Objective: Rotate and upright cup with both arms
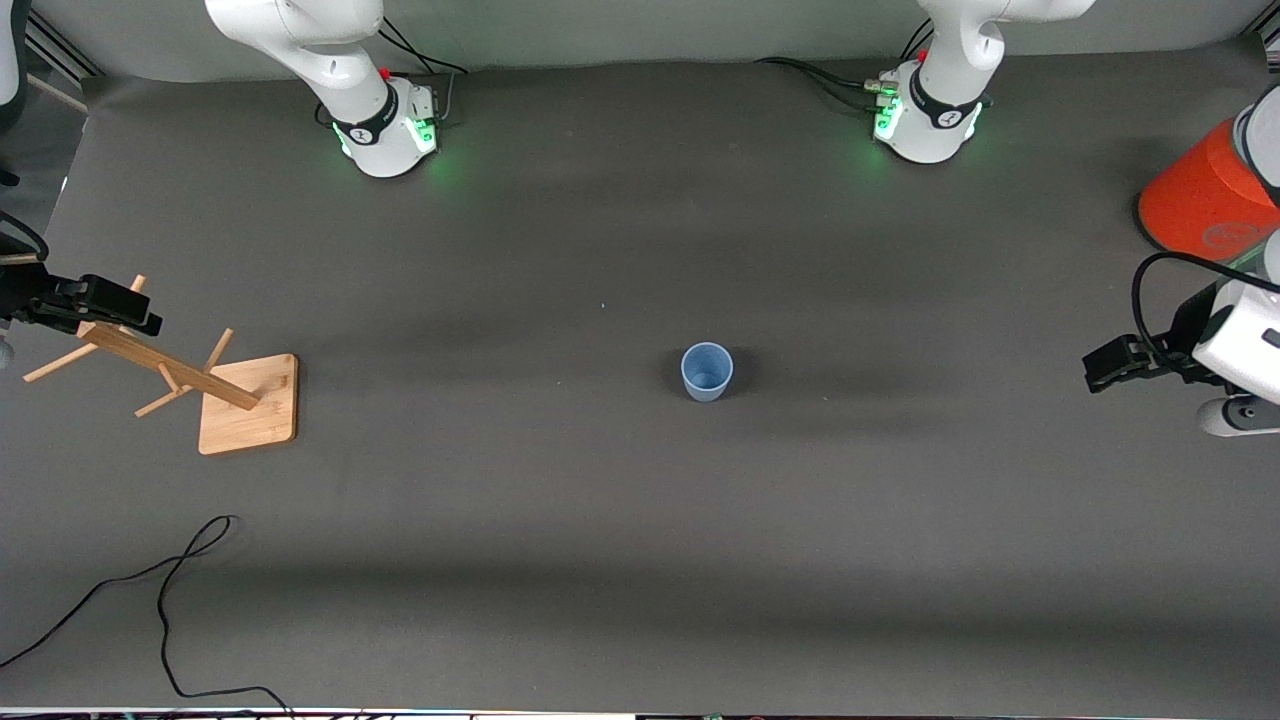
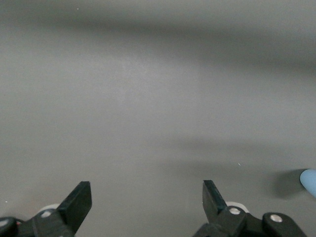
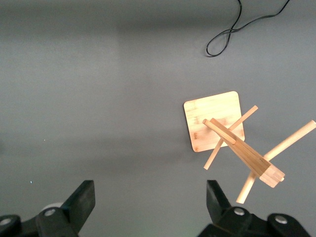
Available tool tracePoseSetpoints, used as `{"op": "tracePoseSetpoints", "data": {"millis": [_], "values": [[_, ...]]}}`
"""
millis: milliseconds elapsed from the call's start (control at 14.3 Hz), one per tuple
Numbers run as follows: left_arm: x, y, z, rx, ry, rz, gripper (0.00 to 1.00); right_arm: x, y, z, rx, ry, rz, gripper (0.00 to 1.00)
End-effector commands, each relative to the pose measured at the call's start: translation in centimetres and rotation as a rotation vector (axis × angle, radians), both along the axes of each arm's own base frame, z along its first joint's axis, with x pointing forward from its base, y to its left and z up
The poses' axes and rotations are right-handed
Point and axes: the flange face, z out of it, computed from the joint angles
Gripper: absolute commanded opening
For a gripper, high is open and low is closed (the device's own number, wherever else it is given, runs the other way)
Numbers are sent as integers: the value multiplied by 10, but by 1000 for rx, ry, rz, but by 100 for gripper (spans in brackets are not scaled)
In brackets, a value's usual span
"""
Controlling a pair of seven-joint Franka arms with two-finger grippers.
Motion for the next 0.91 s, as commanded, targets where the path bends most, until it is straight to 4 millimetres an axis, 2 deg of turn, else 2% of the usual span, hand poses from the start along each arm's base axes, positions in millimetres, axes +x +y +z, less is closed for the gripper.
{"op": "tracePoseSetpoints", "data": {"millis": [0, 837], "values": [[-8, 5, 10, -14, 5, -1, 100, -1, 1, 1, -9, -12, 23, 100], [-8, 6, 10, -19, 9, -1, 100, -1, 1, 1, -9, -12, 23, 100]]}}
